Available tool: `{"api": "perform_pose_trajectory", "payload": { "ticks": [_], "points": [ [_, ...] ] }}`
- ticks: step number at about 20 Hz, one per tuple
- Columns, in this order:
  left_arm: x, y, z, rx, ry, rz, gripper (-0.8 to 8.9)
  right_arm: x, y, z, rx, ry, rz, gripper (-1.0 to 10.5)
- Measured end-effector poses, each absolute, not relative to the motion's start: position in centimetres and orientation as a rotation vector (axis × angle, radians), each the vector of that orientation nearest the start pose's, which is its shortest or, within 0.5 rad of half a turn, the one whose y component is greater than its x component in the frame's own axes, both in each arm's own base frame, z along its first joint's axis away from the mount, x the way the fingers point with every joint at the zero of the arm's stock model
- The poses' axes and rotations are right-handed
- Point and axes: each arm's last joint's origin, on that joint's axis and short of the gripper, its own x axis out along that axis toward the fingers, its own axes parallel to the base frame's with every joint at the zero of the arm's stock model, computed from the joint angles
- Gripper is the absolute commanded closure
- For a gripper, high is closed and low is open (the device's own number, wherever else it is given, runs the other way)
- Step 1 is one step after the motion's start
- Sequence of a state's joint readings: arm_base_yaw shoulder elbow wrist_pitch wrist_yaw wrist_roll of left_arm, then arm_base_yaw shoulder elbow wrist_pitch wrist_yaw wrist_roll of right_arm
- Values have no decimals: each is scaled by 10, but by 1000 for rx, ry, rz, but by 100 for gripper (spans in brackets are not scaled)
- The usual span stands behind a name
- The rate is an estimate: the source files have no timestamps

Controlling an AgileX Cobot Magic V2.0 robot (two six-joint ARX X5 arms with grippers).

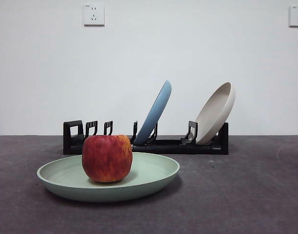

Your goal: Take the green plate from the plate rack,put the plate on the table,take the apple from the table,put the apple in the plate

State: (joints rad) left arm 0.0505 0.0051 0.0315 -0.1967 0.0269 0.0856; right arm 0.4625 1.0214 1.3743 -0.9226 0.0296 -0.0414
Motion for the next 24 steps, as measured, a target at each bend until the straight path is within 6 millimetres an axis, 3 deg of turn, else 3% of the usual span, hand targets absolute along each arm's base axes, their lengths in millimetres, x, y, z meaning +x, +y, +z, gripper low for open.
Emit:
{"api": "perform_pose_trajectory", "payload": {
  "ticks": [24],
  "points": [
    [95, 4, 152, 51, 174, 16, 816, 155, 76, 417, -207, 544, 440, 962]
  ]
}}
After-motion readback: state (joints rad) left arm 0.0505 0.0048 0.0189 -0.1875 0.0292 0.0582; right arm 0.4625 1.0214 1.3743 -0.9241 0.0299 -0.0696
